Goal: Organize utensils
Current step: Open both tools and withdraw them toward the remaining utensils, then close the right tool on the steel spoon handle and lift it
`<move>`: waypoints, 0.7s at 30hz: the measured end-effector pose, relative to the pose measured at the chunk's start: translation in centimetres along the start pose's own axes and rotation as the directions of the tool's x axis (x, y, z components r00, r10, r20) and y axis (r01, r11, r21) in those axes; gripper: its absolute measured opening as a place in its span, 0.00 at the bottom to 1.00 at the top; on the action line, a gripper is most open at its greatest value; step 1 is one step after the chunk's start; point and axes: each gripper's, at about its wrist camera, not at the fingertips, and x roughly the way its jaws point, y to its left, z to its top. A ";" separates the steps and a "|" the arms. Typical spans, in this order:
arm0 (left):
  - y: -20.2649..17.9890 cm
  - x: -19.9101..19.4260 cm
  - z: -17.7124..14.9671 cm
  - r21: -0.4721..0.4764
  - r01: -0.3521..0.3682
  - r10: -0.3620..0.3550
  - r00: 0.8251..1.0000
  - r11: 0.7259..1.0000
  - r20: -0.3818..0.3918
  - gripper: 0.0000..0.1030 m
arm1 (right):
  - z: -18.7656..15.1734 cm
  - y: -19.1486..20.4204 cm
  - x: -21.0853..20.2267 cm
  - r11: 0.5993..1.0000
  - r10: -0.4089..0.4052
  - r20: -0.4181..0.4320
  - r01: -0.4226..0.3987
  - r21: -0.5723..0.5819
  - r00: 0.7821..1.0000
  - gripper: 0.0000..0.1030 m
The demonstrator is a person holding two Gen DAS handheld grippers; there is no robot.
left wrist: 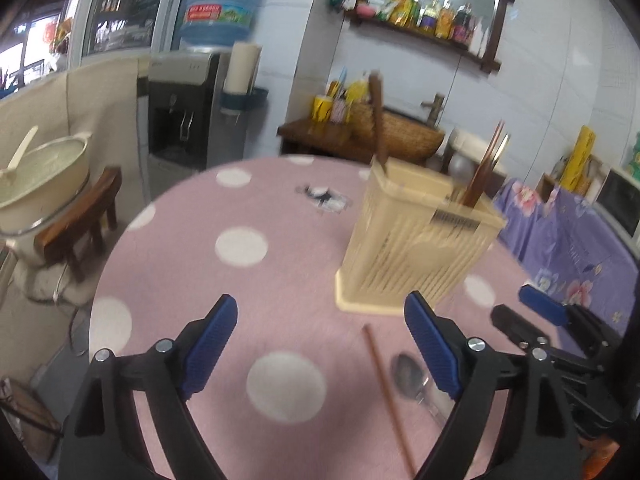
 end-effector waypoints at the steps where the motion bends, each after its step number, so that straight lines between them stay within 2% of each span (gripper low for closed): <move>1: 0.3 0.5 -0.8 -0.006 -0.001 0.001 1.000 1.000 -0.027 0.82 | -0.8 -0.1 0.3 1.000 0.017 -0.029 -0.017 0.012 0.999 0.54; 5: 1.3 1.8 -3.2 0.002 -0.049 0.049 0.994 0.999 -0.098 0.82 | -4.0 0.1 1.0 0.999 0.029 -0.114 -0.027 0.026 0.993 0.54; 12: 1.2 1.4 -5.5 0.046 -0.067 0.071 0.991 0.997 -0.109 0.84 | -7.1 0.7 1.8 0.999 0.046 -0.196 -0.049 -0.010 0.980 0.54; 16: 1.5 1.3 -5.5 0.035 -0.073 0.077 0.991 0.997 -0.109 0.84 | -7.3 1.7 3.3 0.997 0.071 -0.235 -0.079 -0.025 0.969 0.54; 21: 2.1 0.8 -5.5 0.039 -0.101 0.104 0.990 0.994 -0.097 0.84 | -6.5 2.6 5.0 0.997 0.054 -0.267 -0.069 -0.046 0.962 0.54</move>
